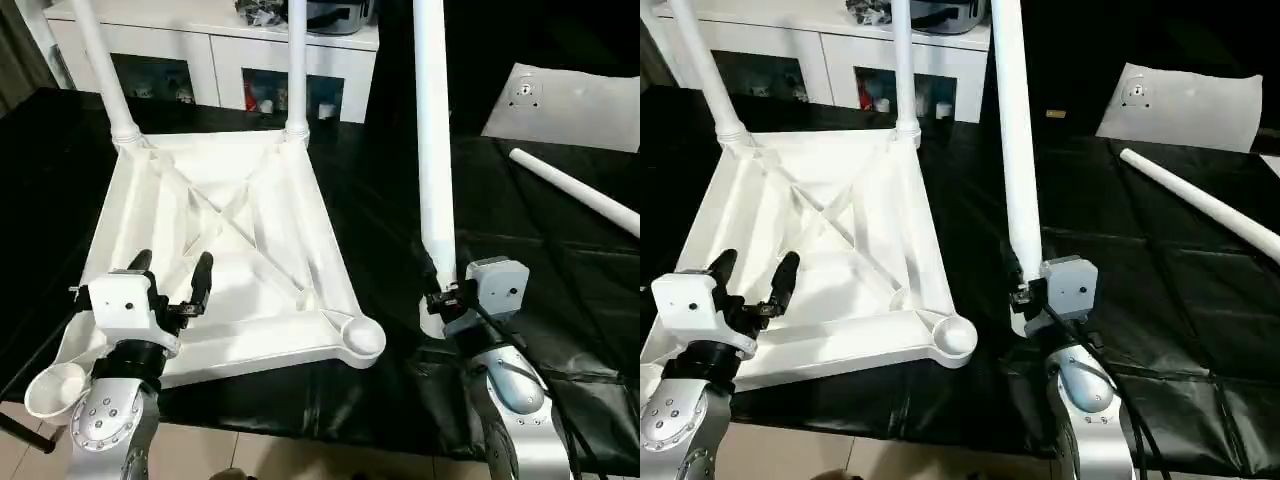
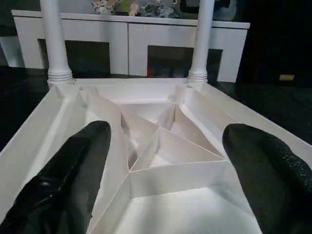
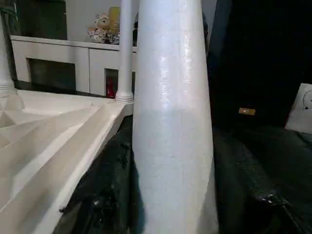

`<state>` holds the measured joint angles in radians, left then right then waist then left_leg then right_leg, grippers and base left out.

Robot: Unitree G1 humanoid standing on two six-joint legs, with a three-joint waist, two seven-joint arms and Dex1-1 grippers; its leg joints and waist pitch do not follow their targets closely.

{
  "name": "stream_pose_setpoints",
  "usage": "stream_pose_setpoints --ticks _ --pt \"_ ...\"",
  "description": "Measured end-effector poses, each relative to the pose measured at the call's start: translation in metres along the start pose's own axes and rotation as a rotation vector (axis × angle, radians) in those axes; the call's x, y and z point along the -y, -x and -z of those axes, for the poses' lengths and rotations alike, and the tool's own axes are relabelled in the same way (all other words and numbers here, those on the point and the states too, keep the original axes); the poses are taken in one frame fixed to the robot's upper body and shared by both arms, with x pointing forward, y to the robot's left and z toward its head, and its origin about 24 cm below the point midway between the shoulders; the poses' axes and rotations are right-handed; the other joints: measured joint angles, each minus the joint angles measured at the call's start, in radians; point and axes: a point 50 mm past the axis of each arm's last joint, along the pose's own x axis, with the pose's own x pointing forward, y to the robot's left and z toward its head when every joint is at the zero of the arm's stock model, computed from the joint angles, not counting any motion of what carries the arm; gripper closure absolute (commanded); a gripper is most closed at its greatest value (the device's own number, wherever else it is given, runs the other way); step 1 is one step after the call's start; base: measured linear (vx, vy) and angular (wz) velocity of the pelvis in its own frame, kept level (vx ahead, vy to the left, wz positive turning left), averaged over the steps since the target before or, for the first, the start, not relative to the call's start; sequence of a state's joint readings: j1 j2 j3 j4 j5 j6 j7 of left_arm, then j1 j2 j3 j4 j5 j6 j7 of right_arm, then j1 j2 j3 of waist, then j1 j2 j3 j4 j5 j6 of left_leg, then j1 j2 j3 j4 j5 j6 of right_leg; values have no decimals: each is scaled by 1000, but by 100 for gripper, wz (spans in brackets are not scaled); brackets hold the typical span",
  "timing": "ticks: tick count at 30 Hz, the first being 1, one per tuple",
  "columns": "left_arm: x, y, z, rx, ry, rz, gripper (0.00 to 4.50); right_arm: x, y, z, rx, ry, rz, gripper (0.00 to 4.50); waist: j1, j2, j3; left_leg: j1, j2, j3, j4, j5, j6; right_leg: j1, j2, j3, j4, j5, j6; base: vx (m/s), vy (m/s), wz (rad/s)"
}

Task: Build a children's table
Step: Pick table leg

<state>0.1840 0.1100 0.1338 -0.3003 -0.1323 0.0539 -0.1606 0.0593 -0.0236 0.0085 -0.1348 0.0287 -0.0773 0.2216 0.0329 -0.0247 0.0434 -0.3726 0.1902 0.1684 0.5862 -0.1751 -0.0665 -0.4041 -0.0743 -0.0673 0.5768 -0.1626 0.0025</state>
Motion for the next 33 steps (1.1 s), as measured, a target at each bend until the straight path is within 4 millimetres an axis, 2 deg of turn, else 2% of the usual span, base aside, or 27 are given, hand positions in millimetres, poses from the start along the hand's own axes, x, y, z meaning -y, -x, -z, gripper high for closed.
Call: stream_pose_setpoints --ticks 33 --pt "0 0 0 0 0 0 41 0 0 0 0 0 0 265 0 0 0 0 0 0 0 0 0 0 0 0 0 0 0 0 0 0"
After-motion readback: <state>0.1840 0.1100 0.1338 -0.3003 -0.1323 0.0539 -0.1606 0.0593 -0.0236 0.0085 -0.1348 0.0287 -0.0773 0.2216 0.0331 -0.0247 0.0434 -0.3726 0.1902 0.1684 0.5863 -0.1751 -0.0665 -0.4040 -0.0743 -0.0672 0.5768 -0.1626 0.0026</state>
